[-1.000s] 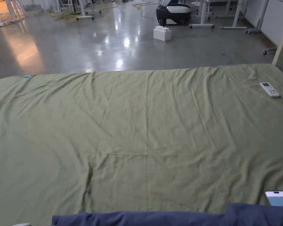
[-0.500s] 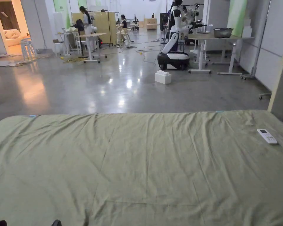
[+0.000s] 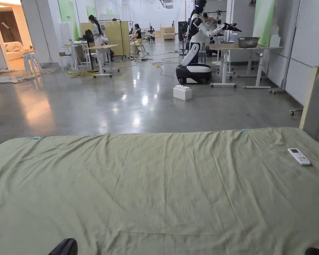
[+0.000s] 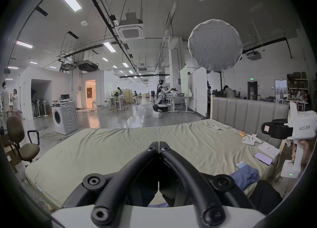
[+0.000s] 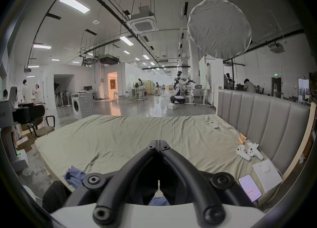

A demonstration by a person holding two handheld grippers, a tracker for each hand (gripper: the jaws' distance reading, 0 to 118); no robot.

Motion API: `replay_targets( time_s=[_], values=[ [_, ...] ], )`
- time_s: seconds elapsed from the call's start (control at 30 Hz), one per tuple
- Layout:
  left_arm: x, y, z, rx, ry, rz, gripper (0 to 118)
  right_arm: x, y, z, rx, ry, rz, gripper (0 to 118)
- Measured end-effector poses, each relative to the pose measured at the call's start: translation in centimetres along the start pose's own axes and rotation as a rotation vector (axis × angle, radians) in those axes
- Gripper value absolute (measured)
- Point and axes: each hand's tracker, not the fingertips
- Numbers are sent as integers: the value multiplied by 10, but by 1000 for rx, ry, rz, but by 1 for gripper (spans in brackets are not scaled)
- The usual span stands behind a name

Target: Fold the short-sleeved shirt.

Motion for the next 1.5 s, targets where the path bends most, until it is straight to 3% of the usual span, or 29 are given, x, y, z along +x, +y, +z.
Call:
replay_targets(
  time_s=[0.07, 0.1, 0.13, 0.57, 0.7, 0.8, 0.83, 0.87, 0.9, 0.93, 0.97, 1.0, 1.2, 1.23, 1.37, 1.43, 1.5],
  values=[
    [1, 1, 1, -3, -2, 4, 0, 2, 4, 1, 59, 9, 22, 0],
    [2, 2, 1, -1, -10, 7, 0, 4, 1, 0, 10, 11, -49, 0],
    [3, 3, 1, 0, -8, 8, 0, 4, 4, 1, 44, 6, -14, 0],
    [-6, -4, -5, -48, -30, 3, 0, 8, 4, 7, 30, -21, -23, 0],
    [-32, -11, -13, -144, 71, -17, 0, 11, -3, 6, -2, -20, -23, 0],
    [-57, -29, -23, -230, 37, 52, 0, 11, -13, 4, -48, -14, -25, 0],
    [-65, -34, -28, -279, 17, 99, 6, 11, -16, 3, -60, -13, -28, 0],
    [-79, -45, -38, -342, -5, 167, 21, 12, -21, 3, -75, -7, -33, 0],
    [-87, -55, -43, -391, -30, 253, 43, 13, -25, 3, -92, 1, -41, 0],
    [-105, -73, -55, -438, -57, 317, 73, 13, -27, 3, -99, 2, -43, 0],
    [-116, -92, -65, -489, -82, 386, 87, 13, -30, 3, -106, 2, -46, 0],
    [-124, -110, -77, -506, -81, 377, 91, 11, -33, 3, -121, 3, -50, 0],
    [-175, -212, -126, -759, -13, 676, 92, 12, -53, 2, -189, 1, -110, 0],
    [-178, -220, -133, -737, -31, 633, 92, 11, -54, 1, -197, -3, -114, 0],
    [-182, -255, -151, -880, -97, 758, 92, 12, -58, 2, -224, -21, -113, 0],
    [-180, -253, -150, -846, -60, 765, 92, 9, -53, 3, -233, -27, -112, 0],
    [-183, -251, -149, -821, -45, 781, 84, 10, -54, 4, -235, -31, -117, 0]
  ],
)
